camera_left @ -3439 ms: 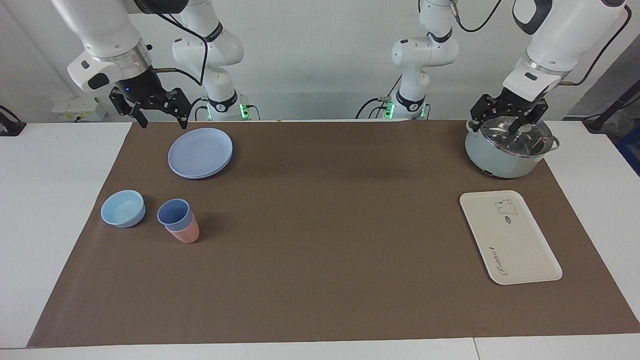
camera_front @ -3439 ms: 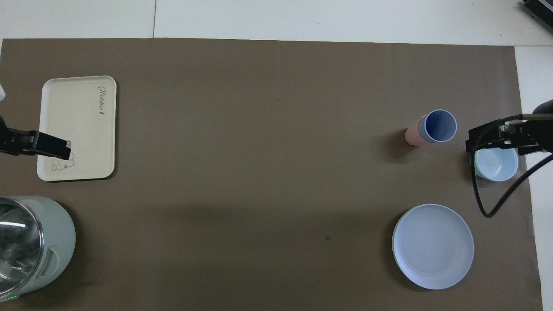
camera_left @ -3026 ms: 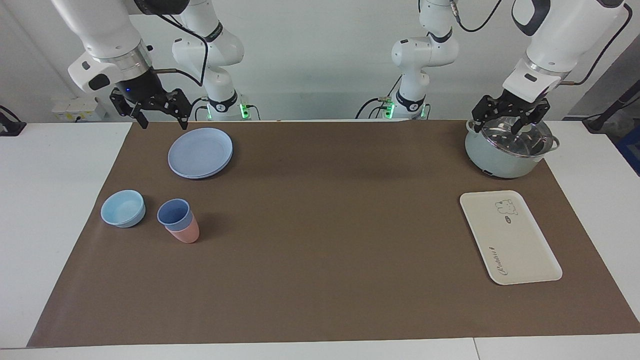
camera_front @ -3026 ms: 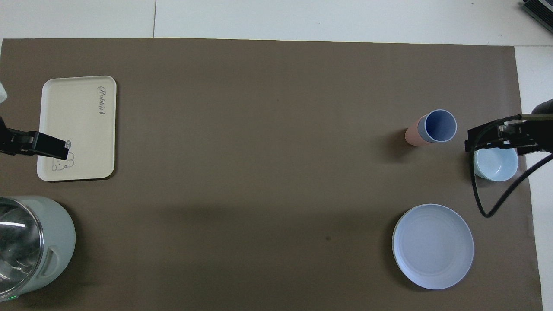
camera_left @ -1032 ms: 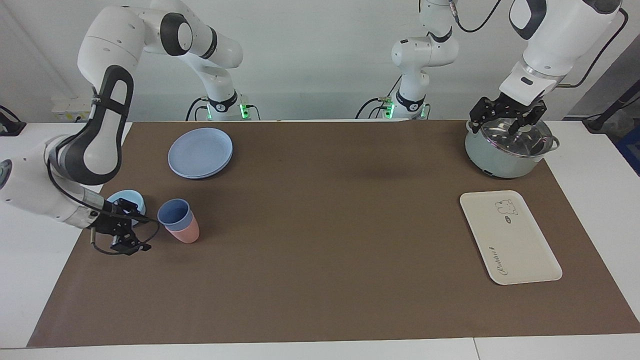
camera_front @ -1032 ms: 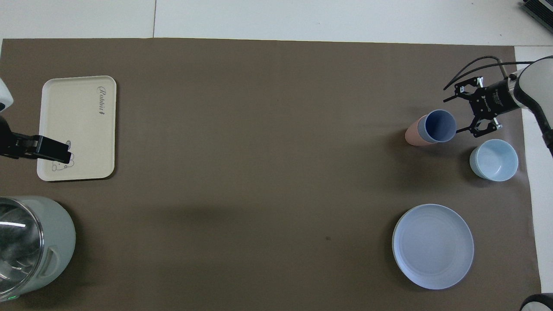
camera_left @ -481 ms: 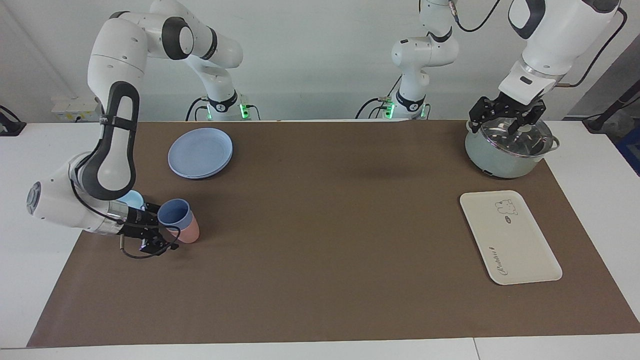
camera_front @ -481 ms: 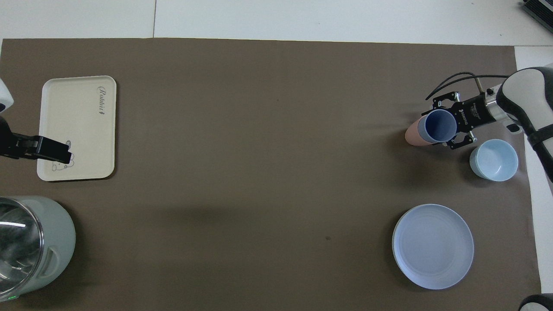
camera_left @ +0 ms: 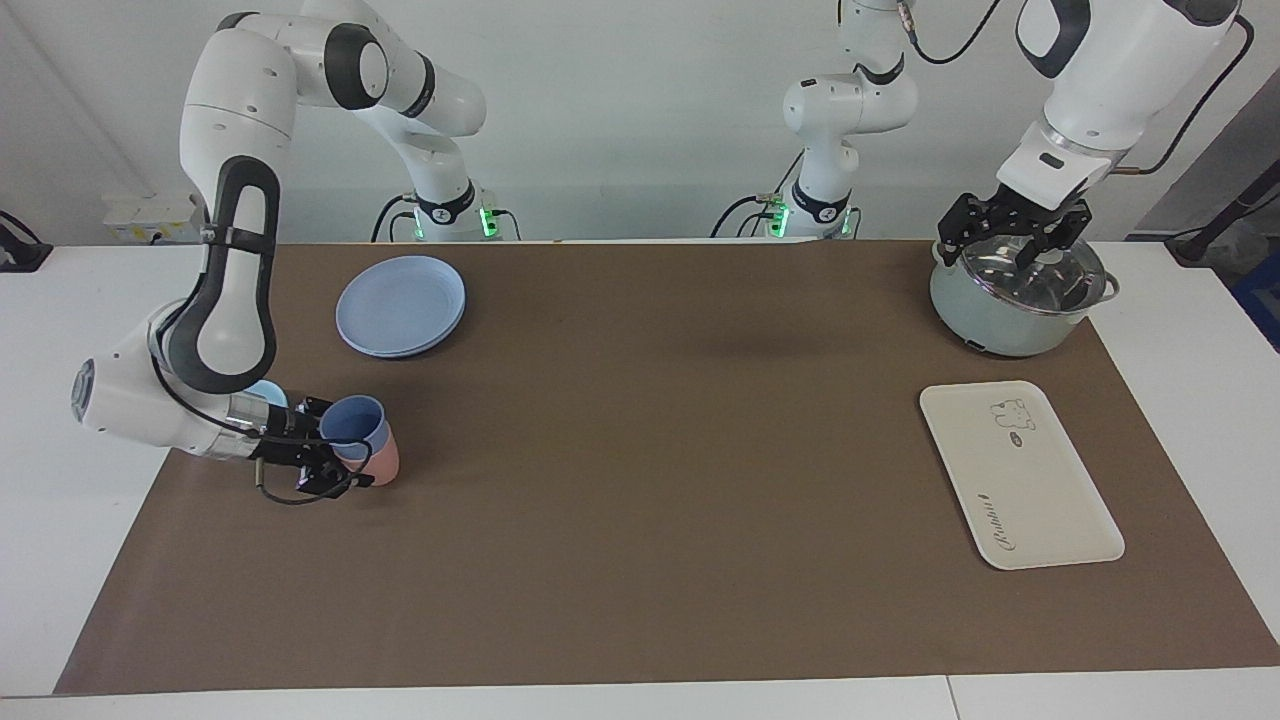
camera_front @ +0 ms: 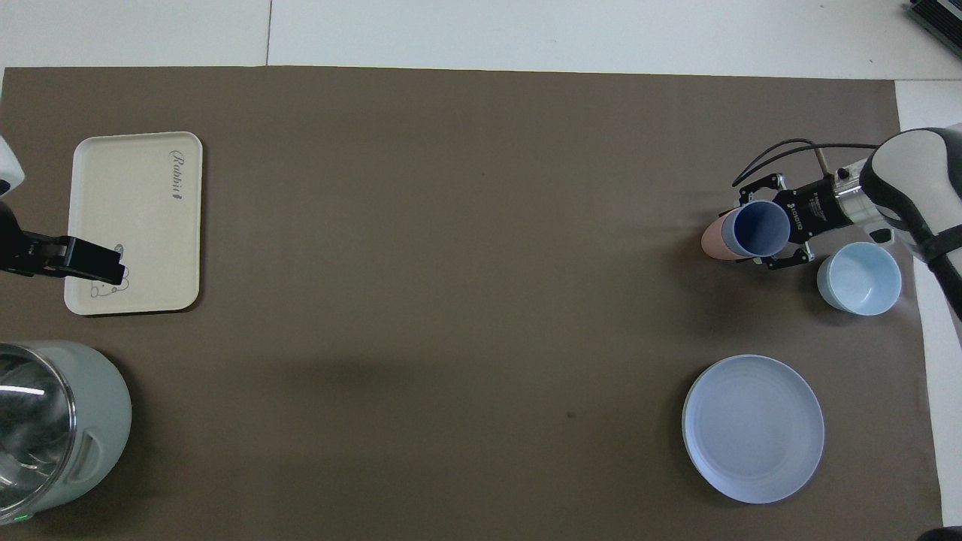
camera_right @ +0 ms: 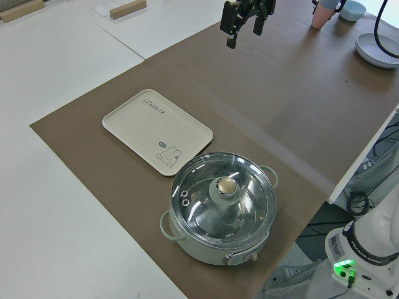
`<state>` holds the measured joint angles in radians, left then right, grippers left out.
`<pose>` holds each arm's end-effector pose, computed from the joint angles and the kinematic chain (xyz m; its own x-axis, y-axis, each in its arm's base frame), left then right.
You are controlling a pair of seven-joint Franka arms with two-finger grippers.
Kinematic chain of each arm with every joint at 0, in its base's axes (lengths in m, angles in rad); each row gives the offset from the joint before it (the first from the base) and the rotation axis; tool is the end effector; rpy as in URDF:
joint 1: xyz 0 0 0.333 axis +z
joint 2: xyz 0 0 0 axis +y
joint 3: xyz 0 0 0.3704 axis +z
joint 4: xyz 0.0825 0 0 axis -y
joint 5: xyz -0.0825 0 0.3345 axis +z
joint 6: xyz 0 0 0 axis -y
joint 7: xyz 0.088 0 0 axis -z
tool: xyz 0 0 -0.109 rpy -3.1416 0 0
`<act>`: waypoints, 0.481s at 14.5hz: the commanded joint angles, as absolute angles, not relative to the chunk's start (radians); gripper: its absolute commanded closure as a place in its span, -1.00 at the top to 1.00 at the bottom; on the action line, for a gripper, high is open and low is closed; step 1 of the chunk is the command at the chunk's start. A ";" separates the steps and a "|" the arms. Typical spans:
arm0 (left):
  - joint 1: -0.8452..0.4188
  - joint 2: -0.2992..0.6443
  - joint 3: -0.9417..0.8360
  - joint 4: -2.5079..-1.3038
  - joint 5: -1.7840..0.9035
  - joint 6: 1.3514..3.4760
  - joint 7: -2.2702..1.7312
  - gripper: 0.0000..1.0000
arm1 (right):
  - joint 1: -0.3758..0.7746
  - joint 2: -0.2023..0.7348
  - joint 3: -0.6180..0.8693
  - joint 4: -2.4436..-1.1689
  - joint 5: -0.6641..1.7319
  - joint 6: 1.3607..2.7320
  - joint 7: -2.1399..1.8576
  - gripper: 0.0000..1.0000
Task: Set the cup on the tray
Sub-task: 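Lower the right gripper around the blue cup and close it, then carry the cup toward the left gripper while the left gripper grasps it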
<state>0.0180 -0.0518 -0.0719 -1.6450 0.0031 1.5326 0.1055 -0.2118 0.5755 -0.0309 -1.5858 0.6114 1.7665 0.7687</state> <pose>0.4800 -0.0268 0.6680 0.9855 -0.1582 -0.0611 -0.1585 -0.9874 -0.0004 0.6371 -0.1009 0.3594 0.2599 -0.7421 -0.6179 -0.9542 -0.2955 -0.0466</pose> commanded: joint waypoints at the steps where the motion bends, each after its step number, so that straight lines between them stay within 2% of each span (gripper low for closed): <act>1: 0.009 -0.086 -0.072 -1.684 0.020 1.555 0.092 1.00 | -0.193 0.517 -0.029 -1.646 0.663 1.759 0.735 -1.00; 7: 0.008 -0.083 -0.075 -1.675 0.017 1.555 0.091 1.00 | -0.036 0.416 -0.031 -1.729 0.703 1.784 0.785 -1.00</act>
